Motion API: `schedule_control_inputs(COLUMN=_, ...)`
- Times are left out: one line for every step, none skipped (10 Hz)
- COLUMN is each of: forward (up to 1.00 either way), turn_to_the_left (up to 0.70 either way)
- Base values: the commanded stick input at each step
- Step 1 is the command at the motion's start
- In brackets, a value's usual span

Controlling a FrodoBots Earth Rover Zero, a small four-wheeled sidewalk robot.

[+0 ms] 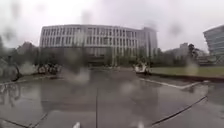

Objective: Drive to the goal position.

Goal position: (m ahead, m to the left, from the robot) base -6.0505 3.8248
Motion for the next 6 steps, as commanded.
schedule_control_inputs(forward=0.69, turn_to_the_left=-0.13)
schedule_control_inputs(forward=0.69, turn_to_the_left=-0.13)
schedule_control_inputs(forward=0.69, turn_to_the_left=-0.13)
schedule_control_inputs(forward=0.69, turn_to_the_left=0.01)
schedule_control_inputs(forward=0.69, turn_to_the_left=0.01)
schedule_control_inputs(forward=0.69, turn_to_the_left=0.01)
